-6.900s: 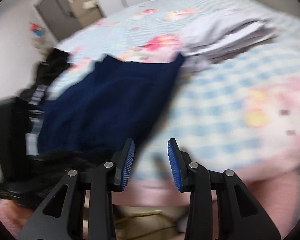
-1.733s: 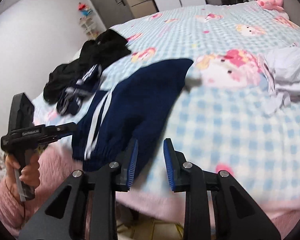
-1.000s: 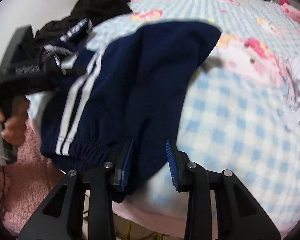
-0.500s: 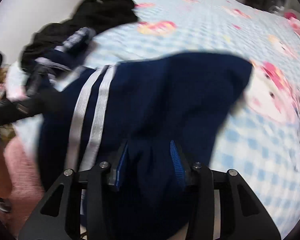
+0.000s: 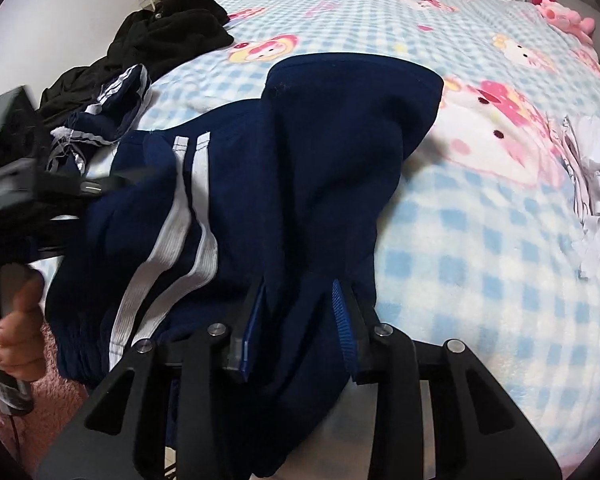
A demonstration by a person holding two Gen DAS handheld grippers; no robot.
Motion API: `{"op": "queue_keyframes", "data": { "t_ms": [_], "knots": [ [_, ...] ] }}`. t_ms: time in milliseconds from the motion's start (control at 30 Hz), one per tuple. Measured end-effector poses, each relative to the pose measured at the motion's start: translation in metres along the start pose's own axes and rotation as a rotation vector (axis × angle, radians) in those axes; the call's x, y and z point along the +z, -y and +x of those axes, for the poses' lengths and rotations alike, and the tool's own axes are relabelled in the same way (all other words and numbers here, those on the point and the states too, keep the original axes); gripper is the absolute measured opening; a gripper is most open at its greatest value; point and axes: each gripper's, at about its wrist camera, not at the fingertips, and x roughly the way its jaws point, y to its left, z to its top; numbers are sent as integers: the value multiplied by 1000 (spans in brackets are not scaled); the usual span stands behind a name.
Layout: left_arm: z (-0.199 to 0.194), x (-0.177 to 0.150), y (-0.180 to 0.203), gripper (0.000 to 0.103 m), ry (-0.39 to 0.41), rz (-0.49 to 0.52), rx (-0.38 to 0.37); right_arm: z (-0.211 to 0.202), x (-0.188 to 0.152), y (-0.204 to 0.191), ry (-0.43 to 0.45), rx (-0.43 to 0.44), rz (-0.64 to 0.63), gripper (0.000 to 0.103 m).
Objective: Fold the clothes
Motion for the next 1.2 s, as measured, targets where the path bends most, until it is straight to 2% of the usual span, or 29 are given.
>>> {"op": "queue_keyframes", "data": {
  "t_ms": [67, 100, 133, 233, 333, 400, 467, 533, 567, 600, 667, 700, 733, 767, 1000, 1100, 1133, 1167, 1200],
  "knots": [
    [5, -2, 8, 31, 0, 28, 8, -6, 1, 1, 16, 14, -1, 34],
    [3, -3, 14, 17, 8, 44, 5, -10, 2, 1, 24, 22, -1, 35],
    [-3, -3, 20, 10, 38, 70, 25, -13, 2, 1, 33, 29, -2, 35],
    [-30, -4, 30, 5, 121, 130, 129, -23, 4, 2, 57, 51, -3, 35],
    [-59, -2, 22, 5, 176, 145, 248, -32, 6, 3, 81, 72, -5, 35],
    [-65, 2, 1, 5, 153, 62, 197, -42, 11, 5, 112, 66, 1, 36],
    [-71, 6, -21, 12, 126, -26, 139, -45, 18, 11, 136, 49, 24, 38],
    [-66, 8, -27, 61, 100, -68, 81, -45, 25, 19, 149, 39, 59, 40],
    [-61, 8, -25, 62, 100, -62, 62, -46, 26, 24, 148, 38, 77, 41],
    [-56, 9, -23, 62, 100, -51, 55, -42, 28, 24, 143, 40, 80, 41],
    [-55, 10, -22, 60, 92, -35, 98, -34, 32, 21, 125, 22, 74, 41],
    [-54, 11, -21, 43, 88, -28, 120, -32, 32, 20, 116, 8, 67, 41],
    [-54, 12, -20, 14, 83, -20, 143, -31, 31, 19, 108, 2, 60, 41],
    [-53, 13, -20, 6, 79, -12, 165, -29, 30, 20, 100, -2, 54, 41],
    [-50, 19, -15, 5, 50, 42, 323, -28, 31, 24, 91, -9, 40, 41],
    [-49, 21, -13, 17, 37, 65, 390, -21, 36, 27, 77, -2, 60, 42],
    [-48, 22, -12, 18, 33, 72, 413, -19, 38, 27, 73, 2, 61, 43],
    [-54, 22, -14, 19, 69, 54, 388, -18, 41, 28, 77, 2, 60, 50],
    [-58, 23, -17, 25, 101, 35, 380, -17, 44, 30, 82, 2, 59, 59]
  ]
}}
